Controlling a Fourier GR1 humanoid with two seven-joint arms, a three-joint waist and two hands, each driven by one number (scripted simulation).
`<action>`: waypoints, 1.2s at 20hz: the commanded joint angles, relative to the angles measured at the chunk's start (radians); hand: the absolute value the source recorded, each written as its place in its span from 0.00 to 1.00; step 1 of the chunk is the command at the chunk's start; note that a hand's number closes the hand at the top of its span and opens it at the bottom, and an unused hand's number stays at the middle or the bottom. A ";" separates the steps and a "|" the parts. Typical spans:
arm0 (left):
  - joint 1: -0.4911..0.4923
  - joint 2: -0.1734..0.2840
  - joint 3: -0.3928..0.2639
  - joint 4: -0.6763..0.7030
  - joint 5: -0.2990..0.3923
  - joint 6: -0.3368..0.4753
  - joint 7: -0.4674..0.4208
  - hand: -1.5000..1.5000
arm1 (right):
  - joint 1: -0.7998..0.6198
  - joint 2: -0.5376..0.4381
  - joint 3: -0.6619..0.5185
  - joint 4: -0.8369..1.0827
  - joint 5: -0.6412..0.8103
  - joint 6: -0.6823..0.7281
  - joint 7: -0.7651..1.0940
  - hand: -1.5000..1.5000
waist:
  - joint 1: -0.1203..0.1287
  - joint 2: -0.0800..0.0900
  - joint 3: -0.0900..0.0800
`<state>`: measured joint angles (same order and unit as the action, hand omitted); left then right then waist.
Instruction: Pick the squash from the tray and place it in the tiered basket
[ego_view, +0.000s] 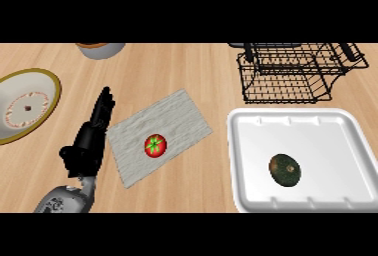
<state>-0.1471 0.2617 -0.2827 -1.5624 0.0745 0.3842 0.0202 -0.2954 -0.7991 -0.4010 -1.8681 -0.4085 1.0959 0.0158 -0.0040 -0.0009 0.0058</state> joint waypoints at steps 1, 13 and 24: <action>-0.050 -0.025 -0.005 0.049 -0.019 0.006 0.007 0.50 | 0.016 0.041 -0.005 -0.119 0.181 0.163 -0.101 0.00 | -0.001 0.007 -0.001; -0.019 -0.004 0.026 -0.006 -0.002 -0.043 0.021 0.50 | 0.201 0.091 0.152 -0.320 0.536 0.078 -0.246 0.00 | 0.012 0.002 -0.002; -0.012 -0.007 0.068 0.038 -0.010 -0.073 -0.029 0.50 | 0.326 -0.080 0.238 -0.193 0.889 -0.196 -0.569 0.00 | 0.008 0.002 -0.003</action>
<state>-0.1905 0.2272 -0.2369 -1.5014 0.0537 0.3421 0.0086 -0.0186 -0.8275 -0.1792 -2.1227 0.3527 0.9065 -0.3111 0.0022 0.0030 0.0031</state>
